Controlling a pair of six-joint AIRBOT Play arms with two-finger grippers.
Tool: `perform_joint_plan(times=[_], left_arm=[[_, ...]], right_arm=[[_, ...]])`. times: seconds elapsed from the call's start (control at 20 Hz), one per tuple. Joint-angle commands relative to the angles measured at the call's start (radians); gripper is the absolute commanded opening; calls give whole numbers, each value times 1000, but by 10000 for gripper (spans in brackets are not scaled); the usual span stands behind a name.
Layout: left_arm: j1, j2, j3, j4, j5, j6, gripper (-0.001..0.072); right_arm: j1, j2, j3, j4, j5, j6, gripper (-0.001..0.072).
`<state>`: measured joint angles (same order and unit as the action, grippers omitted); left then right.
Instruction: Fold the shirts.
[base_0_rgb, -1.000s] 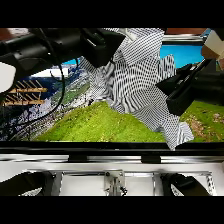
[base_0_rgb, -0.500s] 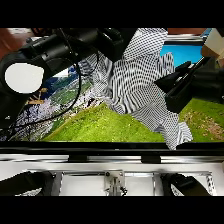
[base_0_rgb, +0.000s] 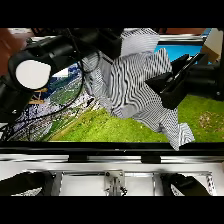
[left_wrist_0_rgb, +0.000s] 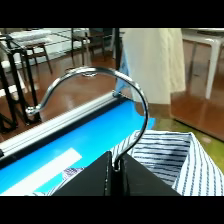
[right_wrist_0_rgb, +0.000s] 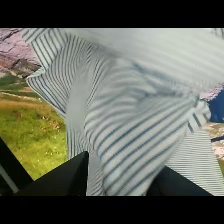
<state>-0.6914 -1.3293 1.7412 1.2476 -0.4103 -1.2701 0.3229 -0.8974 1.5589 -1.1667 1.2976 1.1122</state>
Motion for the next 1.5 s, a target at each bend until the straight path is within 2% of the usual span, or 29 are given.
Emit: perform_joint_plan(times=[0.0,0.05,0.1,0.15,0.2,0.25,0.35,0.45,0.5,0.65,0.7,0.75,0.8,0.95,1.15,1.25,1.45], left_arm=[[44,24,2,9,26,-52,68],[44,29,2,8,26,-52,68],[43,32,2,5,26,-52,68],[43,34,2,3,26,-53,68],[43,35,2,-10,26,-52,68],[43,35,2,-18,26,-53,68],[43,35,1,-17,24,-52,70],[45,36,2,-16,8,-51,122],[48,37,2,-16,-7,-51,123],[64,61,2,-12,-62,3,125],[72,75,2,-13,-74,5,183],[76,88,2,-13,-78,-2,664],[85,96,2,-13,-97,-24,708],[87,111,2,-13,-168,-25,710],[88,149,2,-13,-154,-25,710],[87,183,2,-13,-134,-25,709],[86,280,2,-13,-96,-25,707]], right_arm=[[-1,-2,-2,-3,-8,17,441],[-1,-2,-3,-3,-19,17,361],[-1,-3,-3,-1,-24,17,248],[-1,-6,-3,-2,-26,17,275],[-1,-6,-3,-2,-28,17,270],[-1,-5,-3,-2,-32,11,83],[-1,-5,-3,0,-50,-18,89],[-1,-5,-3,-2,-95,-26,88],[-1,-5,-3,-1,-129,-26,88],[-1,-5,-3,0,-176,-24,87],[-1,-5,-3,-1,-177,-24,87],[-1,-5,-3,-2,-179,-25,87],[-1,-5,-3,-2,-188,-26,87],[-1,-5,-3,-2,-241,-26,87],[-1,-5,-3,-43,-264,12,87],[-1,-5,-3,-149,-268,69,86],[-68,0,22,-447,-299,288,87]])
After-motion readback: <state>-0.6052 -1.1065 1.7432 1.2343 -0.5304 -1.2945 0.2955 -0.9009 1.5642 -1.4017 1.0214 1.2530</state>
